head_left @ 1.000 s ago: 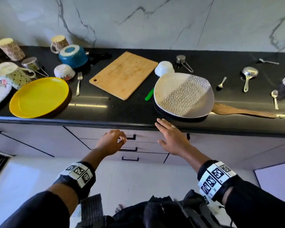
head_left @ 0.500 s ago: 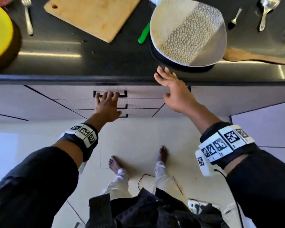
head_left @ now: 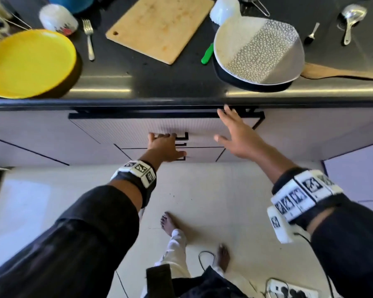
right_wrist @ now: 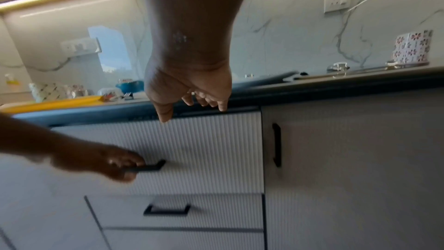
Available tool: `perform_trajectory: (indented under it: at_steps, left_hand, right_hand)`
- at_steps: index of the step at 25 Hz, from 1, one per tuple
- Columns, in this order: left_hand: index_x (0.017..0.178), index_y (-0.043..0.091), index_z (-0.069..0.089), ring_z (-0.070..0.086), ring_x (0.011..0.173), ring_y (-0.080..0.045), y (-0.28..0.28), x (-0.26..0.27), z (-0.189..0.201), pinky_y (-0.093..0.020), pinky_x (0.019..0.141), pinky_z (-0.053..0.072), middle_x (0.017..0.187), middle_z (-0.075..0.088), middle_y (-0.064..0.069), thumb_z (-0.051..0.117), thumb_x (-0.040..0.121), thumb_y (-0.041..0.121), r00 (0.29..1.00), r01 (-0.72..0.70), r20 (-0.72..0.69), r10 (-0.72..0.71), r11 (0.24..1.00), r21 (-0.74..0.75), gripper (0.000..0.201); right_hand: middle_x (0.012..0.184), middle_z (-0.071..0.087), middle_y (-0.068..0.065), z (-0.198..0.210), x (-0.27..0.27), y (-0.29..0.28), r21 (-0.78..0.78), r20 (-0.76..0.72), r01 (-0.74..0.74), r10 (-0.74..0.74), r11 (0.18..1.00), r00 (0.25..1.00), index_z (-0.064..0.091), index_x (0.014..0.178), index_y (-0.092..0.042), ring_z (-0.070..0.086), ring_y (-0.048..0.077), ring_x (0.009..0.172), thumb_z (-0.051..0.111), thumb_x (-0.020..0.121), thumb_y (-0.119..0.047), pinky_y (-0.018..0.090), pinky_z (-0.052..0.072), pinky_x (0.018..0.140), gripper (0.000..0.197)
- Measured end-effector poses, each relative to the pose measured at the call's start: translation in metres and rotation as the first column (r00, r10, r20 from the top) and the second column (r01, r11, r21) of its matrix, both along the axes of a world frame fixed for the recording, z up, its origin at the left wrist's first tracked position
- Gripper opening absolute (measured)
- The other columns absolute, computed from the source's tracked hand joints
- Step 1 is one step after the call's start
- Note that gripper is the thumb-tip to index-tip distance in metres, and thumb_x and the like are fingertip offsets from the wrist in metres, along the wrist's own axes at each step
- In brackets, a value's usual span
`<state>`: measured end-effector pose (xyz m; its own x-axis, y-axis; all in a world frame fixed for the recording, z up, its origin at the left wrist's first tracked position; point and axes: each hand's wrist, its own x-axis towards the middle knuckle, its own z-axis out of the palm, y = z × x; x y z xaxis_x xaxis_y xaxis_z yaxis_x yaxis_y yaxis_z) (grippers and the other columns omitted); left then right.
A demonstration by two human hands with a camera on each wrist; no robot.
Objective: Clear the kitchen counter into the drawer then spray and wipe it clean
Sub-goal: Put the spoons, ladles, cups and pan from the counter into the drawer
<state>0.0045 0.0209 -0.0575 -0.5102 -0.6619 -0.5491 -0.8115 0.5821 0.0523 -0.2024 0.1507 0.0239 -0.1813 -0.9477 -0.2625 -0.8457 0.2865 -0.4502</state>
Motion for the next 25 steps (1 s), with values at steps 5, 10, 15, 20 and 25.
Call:
perform_trajectory:
  at_steps: [5,10,15,20,25]
  left_hand:
    - [0.147,0.015,0.036,0.034,0.141,-0.031,0.078,0.012,0.020,-0.053,0.116,0.014,0.154,0.037,-0.010,0.031,0.089,0.075,0.990,-0.143,-0.004,0.144,0.985,0.099,0.085]
    - [0.107,0.029,0.066,0.068,0.096,-0.022,0.180,0.024,0.069,-0.037,0.080,0.055,0.104,0.072,0.006,0.044,0.094,0.061,0.907,-0.213,-0.387,0.164,0.973,-0.087,0.041]
    - [0.101,0.023,0.063,0.063,0.088,-0.024,0.219,0.041,0.081,-0.033,0.072,0.048,0.098,0.067,0.000,0.052,0.093,0.053,0.823,-0.346,-0.557,0.112,0.877,-0.335,0.033]
    - [0.132,0.036,0.053,0.036,0.134,-0.027,0.245,0.074,0.055,-0.047,0.114,0.016,0.138,0.051,-0.001,0.022,0.090,0.074,0.947,-0.288,-0.171,0.271,0.954,-0.082,0.065]
    - [0.133,0.044,0.050,0.027,0.139,-0.035,0.284,0.076,0.062,-0.055,0.113,0.009,0.146,0.041,-0.005,0.016,0.087,0.078,0.938,-0.348,0.036,0.346,0.933,0.093,0.067]
  right_hand:
    - [0.166,0.002,-0.006,-0.044,0.002,0.101,-0.074,-0.140,-0.124,0.113,0.990,0.984,0.027,0.154,-0.013,0.000,0.020,0.153,0.064,0.093,-0.026,0.051,0.012,0.122,0.073]
    - [0.127,0.056,0.002,-0.026,0.002,0.136,-0.257,-0.098,-0.122,0.100,0.959,0.990,0.060,0.126,-0.017,0.051,0.026,0.119,0.067,0.088,-0.027,0.041,0.037,0.099,0.040]
    - [0.089,0.069,-0.005,-0.015,-0.011,0.156,-0.120,0.189,-0.007,0.030,0.993,0.981,0.070,0.087,-0.017,0.064,0.015,0.085,0.078,0.082,-0.035,0.037,0.054,0.074,0.020]
    - [0.071,0.071,-0.006,-0.015,-0.002,0.174,0.110,0.276,-0.148,0.113,0.983,0.955,0.071,0.068,-0.019,0.067,0.012,0.073,0.091,0.063,-0.036,0.038,0.058,0.071,0.028]
    - [0.070,0.074,-0.004,-0.015,0.013,0.207,0.251,0.407,-0.261,0.143,0.932,0.902,0.075,0.070,-0.015,0.068,0.009,0.070,0.094,0.055,-0.039,0.029,0.054,0.067,0.034]
